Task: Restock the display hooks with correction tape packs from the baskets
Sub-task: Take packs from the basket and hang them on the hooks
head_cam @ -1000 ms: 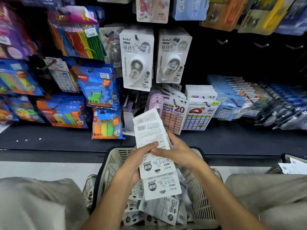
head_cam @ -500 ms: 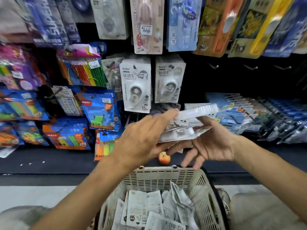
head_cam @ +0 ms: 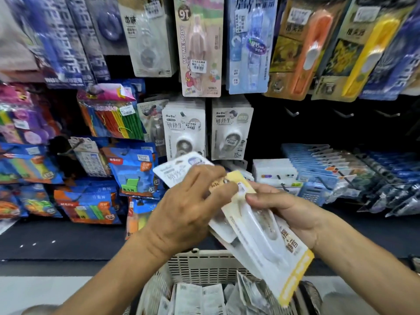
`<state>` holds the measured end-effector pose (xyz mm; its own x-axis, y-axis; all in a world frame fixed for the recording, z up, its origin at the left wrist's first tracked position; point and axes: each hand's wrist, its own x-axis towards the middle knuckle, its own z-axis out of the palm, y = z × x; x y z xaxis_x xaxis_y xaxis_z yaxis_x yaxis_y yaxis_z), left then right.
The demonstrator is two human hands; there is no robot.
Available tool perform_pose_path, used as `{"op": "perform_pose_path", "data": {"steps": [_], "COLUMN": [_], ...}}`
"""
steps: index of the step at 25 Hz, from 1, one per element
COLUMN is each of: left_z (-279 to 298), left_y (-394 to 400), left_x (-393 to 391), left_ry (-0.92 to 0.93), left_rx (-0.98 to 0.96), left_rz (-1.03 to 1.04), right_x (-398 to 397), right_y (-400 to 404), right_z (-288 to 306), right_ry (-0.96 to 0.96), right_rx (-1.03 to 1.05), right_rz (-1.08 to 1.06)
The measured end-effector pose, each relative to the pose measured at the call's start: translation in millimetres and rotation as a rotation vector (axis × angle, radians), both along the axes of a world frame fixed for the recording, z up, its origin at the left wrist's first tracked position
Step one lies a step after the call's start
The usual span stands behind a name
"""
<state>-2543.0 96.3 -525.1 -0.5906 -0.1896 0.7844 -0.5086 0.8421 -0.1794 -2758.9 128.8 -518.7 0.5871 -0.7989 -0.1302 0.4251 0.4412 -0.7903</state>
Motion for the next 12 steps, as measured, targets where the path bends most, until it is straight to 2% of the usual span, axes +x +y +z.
{"op": "perform_pose_path", "data": {"steps": [2, 4, 5, 6, 7, 8, 9, 12], "left_z": [1, 6, 13, 20, 23, 23, 20, 14], "left_y": [1, 4, 5, 5, 4, 5, 8, 13], "left_x": [-2, -2, 0, 3, 5, 4, 3, -5], "left_ry": [0.143, 0.425, 0.633, 0.868, 1.022, 1.047, 1.018, 1.048], "left_rx": [0.211, 0.683, 1.001, 1.327, 1.639, 1.829, 1.879, 1.801], "left_rz": [0.235, 0.346, 0.265, 0.075, -0.177, -0.347, -0.432, -0.45], "right_x": [1, 3, 3, 5, 7, 11, 15, 25], "right_y": [-1, 0, 1, 2, 3, 4, 5, 4], "right_z": [2, 3, 3, 1, 0, -2, -3, 2], "right_ry": [0.044, 0.122, 0.15, 0.18, 0.219, 0.262, 0.311, 0.489], "right_rx": [-0.093, -0.155, -0.179, -0.195, -0.219, -0.252, -0.289, -0.349], "right_rz": [-0.119, -0.268, -0.329, -0.37, -0.395, -0.405, -0.416, -0.559]}}
